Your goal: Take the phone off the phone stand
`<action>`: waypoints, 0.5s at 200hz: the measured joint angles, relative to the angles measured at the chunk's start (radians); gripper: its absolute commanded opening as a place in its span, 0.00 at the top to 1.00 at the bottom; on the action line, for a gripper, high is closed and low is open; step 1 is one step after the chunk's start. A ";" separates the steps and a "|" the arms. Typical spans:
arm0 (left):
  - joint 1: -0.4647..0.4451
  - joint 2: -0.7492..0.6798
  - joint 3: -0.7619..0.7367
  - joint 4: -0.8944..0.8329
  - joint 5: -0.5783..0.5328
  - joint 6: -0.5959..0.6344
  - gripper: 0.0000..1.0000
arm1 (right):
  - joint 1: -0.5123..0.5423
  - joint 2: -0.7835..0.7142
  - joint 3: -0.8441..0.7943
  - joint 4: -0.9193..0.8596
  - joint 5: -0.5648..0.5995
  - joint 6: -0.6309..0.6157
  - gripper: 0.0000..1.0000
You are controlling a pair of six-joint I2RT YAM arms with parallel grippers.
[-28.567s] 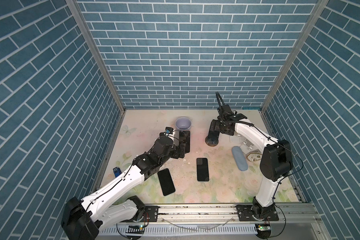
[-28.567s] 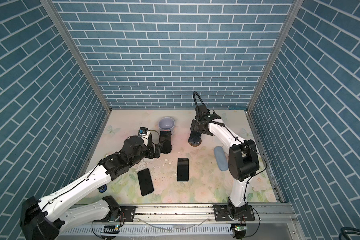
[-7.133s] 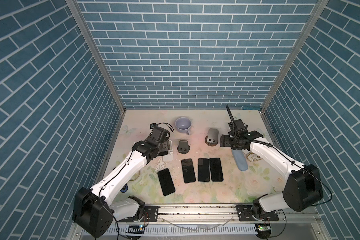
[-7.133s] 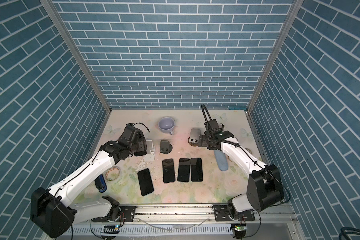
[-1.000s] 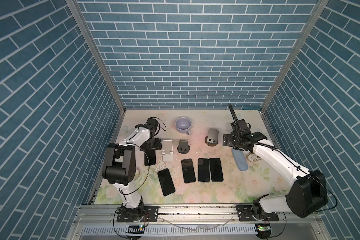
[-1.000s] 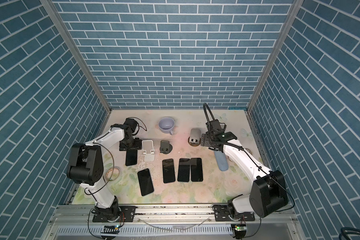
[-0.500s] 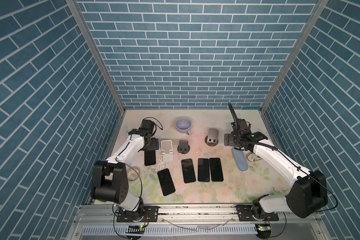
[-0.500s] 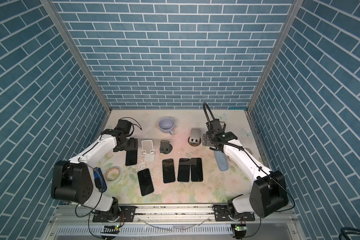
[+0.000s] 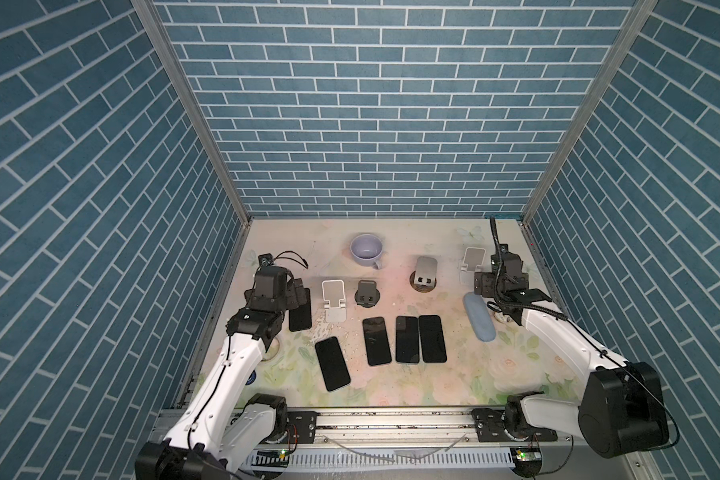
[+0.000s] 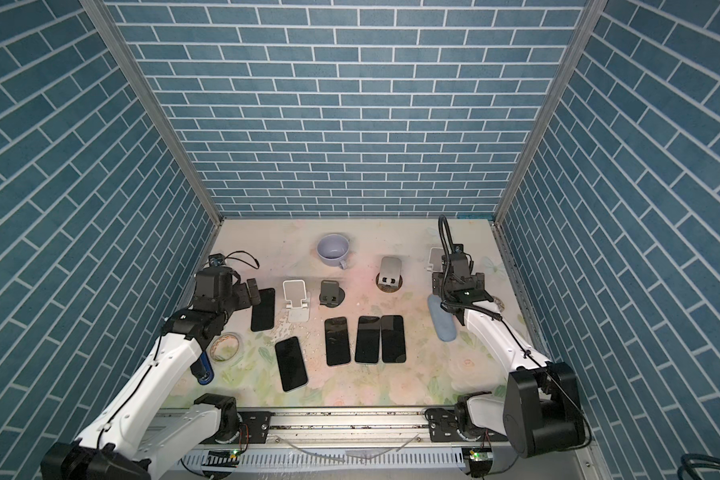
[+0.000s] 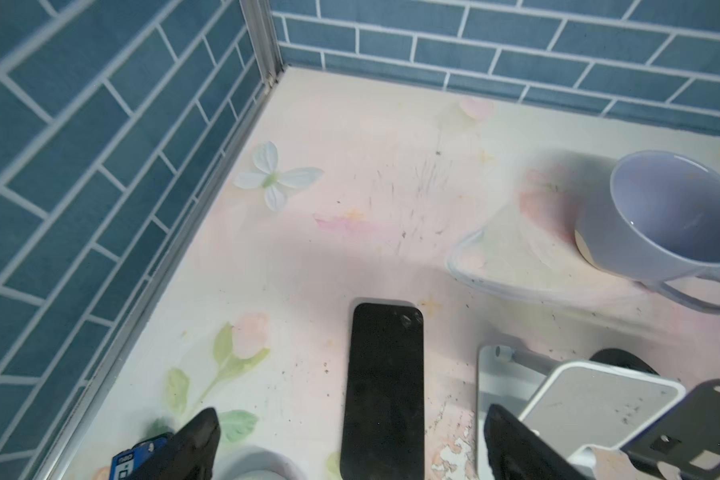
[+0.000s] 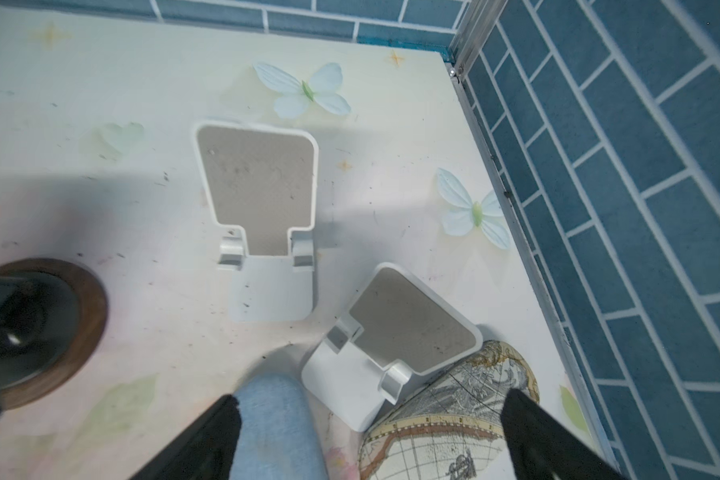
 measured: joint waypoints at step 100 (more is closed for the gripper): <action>0.000 -0.053 -0.229 0.261 -0.187 0.080 0.00 | -0.146 0.179 -0.266 0.638 -0.141 -0.076 0.01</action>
